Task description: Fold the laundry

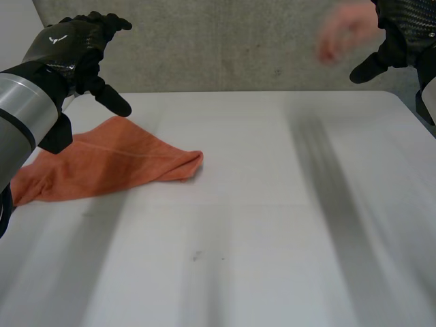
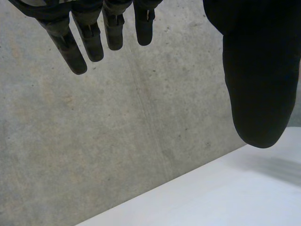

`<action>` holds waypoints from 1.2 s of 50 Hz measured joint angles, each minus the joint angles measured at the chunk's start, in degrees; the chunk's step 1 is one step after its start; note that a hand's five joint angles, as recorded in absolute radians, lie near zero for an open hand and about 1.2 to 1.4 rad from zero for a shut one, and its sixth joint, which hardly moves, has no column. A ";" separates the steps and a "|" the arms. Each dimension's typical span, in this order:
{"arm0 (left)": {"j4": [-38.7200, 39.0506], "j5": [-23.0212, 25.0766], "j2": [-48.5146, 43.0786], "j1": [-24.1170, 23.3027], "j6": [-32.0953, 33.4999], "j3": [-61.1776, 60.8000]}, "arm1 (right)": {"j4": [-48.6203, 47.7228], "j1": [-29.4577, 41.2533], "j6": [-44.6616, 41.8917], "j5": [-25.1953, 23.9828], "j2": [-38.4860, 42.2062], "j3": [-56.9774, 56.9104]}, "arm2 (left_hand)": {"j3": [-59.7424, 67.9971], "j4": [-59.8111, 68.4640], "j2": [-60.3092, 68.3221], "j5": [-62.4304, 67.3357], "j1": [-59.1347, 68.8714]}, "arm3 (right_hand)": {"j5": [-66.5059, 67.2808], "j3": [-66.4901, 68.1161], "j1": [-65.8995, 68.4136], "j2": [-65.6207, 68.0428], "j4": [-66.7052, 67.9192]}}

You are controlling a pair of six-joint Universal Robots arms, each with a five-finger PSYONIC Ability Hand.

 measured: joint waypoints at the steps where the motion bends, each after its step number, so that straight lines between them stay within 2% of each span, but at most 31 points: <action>1: 0.14 0.00 0.00 0.00 0.02 -0.06 | 0.01 0.00 0.00 0.00 0.00 0.01 | 0.00 0.00 0.00 0.00 0.00 | 0.00 0.00 0.00 0.00 0.00; 13: 3.33 -0.11 -1.32 1.47 0.87 -0.45 | 0.10 0.03 -0.03 -0.05 -0.01 0.12 | 0.00 0.00 0.00 0.00 0.00 | 0.00 0.00 0.00 0.00 0.00; 25: 4.30 0.00 -12.71 3.15 9.92 0.57 | 0.52 0.02 -1.29 -1.70 1.88 0.25 | 0.00 0.00 0.00 0.00 0.00 | 0.00 0.00 0.00 0.00 0.00; 29: 5.86 0.04 -19.87 2.79 14.17 1.02 | 0.48 0.00 -2.53 -2.25 4.17 0.32 | 0.00 0.00 0.00 -0.01 0.09 | 0.00 0.00 0.00 0.00 0.00; 40: 13.64 0.05 -34.23 2.09 15.93 4.47 | 0.36 0.00 -3.02 -2.23 8.11 0.39 | 1.68 2.49 2.55 1.64 2.98 | 0.00 0.00 0.00 0.00 0.00; 52: 14.88 0.05 -44.63 2.11 20.94 10.42 | 0.27 0.00 -3.43 -2.19 11.73 0.37 | 6.56 7.34 7.30 6.46 8.02 | 0.00 0.00 0.00 0.00 0.00; 58: 14.74 0.15 -46.45 2.12 21.66 12.21 | 0.26 0.00 -3.44 -2.19 13.16 0.18 | 10.59 11.29 11.31 10.53 12.28 | 0.00 0.00 0.00 0.00 0.00; 59: 14.77 0.26 -46.49 2.12 21.65 12.43 | 0.25 0.00 -3.44 -2.19 13.41 0.14 | 25.57 26.36 26.32 25.06 29.00 | 0.00 0.01 0.00 0.00 0.00; 60: 14.78 0.34 -46.46 2.12 21.63 12.50 | 0.25 0.00 -3.44 -2.19 13.54 0.13 | 34.10 34.84 36.11 33.34 37.95 | 0.00 0.00 0.00 0.00 0.00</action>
